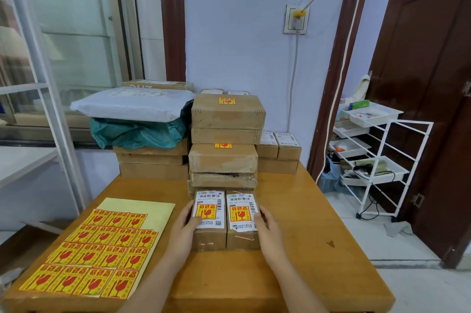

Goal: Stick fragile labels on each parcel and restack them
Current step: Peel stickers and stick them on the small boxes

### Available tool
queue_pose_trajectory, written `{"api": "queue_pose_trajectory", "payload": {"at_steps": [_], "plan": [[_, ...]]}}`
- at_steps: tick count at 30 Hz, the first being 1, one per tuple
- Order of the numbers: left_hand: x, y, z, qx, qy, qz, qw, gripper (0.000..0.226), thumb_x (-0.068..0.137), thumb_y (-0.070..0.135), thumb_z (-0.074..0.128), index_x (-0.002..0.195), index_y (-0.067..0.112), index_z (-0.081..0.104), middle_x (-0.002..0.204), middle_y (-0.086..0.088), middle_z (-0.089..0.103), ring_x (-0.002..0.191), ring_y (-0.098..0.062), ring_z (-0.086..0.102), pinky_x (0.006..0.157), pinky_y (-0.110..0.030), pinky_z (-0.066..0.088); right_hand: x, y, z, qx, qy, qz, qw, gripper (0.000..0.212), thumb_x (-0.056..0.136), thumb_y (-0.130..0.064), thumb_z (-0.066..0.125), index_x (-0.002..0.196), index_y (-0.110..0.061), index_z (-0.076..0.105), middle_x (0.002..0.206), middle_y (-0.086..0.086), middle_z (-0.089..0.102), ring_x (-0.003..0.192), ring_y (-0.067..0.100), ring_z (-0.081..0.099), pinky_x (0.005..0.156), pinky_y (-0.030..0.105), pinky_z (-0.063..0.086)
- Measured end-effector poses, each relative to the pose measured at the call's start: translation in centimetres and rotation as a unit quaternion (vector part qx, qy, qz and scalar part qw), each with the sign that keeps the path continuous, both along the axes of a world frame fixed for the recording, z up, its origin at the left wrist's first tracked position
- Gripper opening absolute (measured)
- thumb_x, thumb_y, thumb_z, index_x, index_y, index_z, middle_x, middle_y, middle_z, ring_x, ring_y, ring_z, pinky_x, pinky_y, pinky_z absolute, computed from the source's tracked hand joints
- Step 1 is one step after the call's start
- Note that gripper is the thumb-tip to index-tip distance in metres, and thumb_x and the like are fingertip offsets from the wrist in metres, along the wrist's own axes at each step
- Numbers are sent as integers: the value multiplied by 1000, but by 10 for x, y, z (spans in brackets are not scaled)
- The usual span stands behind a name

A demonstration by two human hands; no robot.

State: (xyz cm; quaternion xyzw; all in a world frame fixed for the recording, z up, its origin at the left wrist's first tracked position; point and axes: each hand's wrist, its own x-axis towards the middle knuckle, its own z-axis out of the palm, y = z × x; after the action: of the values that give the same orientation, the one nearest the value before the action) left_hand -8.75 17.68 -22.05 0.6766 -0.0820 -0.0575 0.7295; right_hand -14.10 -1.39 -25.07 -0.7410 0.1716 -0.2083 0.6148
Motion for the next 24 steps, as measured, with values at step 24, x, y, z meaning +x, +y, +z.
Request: {"api": "queue_pose_trajectory", "payload": {"at_steps": [24], "plan": [[0,5,-6,1,-15,-15,1000,34,94,7,52,123,26,51,113,-1,62,94,-18,66,63,-25,54,-7,-2,-1,16,-7,33,999,27,95,-39,51,119,-49,47,125,-13,59,115,7,56,101,39,47]]}}
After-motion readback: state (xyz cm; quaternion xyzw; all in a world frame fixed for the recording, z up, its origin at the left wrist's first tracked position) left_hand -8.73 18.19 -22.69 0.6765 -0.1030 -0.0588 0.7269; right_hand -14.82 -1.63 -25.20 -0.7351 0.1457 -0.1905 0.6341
